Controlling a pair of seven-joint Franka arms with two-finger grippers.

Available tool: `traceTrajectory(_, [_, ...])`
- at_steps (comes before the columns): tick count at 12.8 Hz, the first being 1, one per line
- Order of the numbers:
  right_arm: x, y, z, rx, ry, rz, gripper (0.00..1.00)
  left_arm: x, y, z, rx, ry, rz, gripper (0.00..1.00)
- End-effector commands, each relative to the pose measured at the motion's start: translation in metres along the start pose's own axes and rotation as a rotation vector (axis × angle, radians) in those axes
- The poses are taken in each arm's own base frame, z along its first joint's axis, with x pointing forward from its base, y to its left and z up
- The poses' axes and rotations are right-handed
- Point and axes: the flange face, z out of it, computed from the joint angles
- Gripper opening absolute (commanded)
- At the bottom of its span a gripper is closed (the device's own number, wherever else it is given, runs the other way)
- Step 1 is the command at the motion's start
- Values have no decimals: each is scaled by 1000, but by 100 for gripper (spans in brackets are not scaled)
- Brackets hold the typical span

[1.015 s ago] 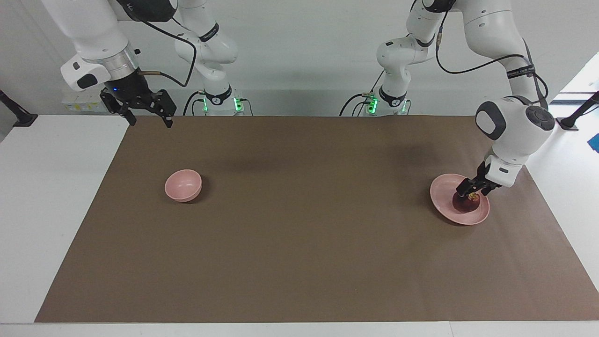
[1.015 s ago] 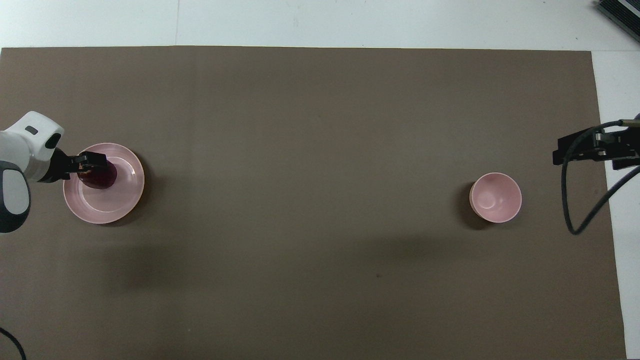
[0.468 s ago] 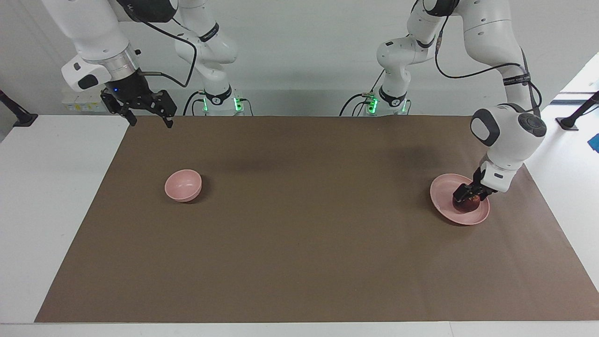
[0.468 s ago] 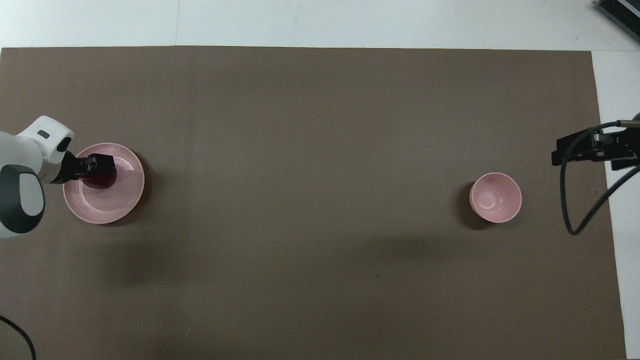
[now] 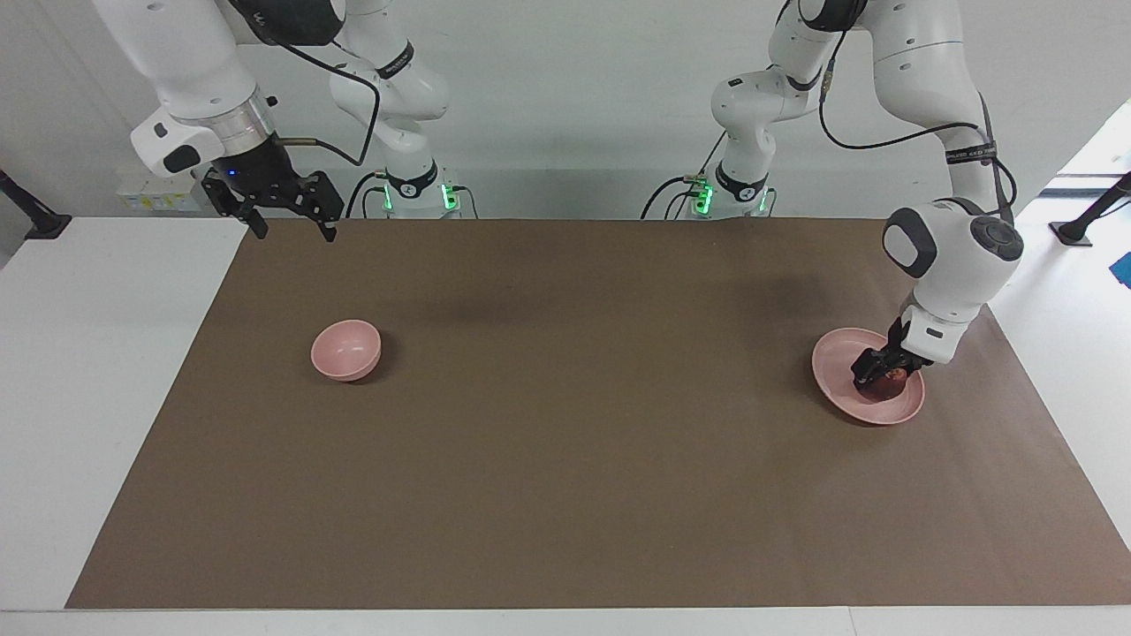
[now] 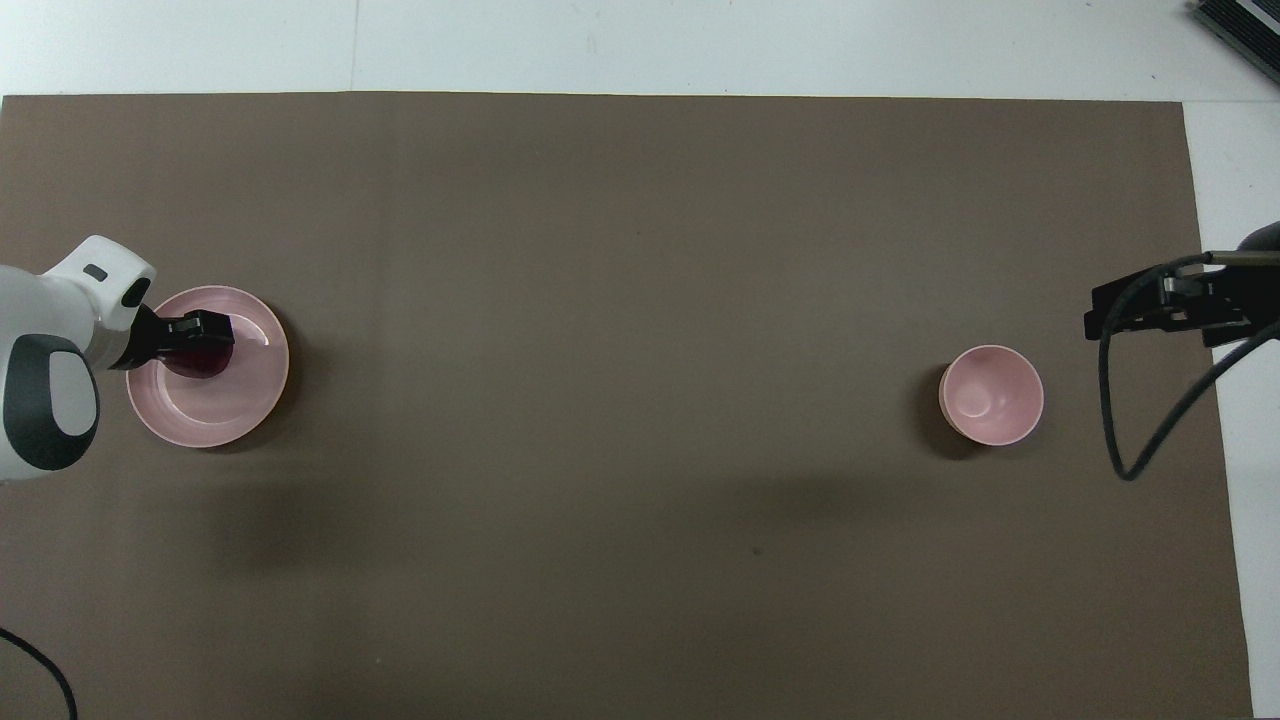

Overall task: Move apple from plate to bowl
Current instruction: 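Lift the apple with the left gripper while the right gripper reaches inward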

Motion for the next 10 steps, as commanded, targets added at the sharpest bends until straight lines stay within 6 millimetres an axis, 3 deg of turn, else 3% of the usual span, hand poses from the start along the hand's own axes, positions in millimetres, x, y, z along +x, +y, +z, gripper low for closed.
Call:
traceTrajectory(1, [-18,-17,5,5,-10,11,100,-2,-1,2,1,16,36,0])
traceTrajectory(4, [-29,-31,10,92,-27,98,100,-1,0,0,1,17,82,0])
traceTrajectory(5, [-33,-45,9,115,-36,112,100,0,0,-3,1,22,90,0])
traceTrajectory(10, [-38,-75,28,251,-141,229,100,10,25,-68,-3,62,136,0])
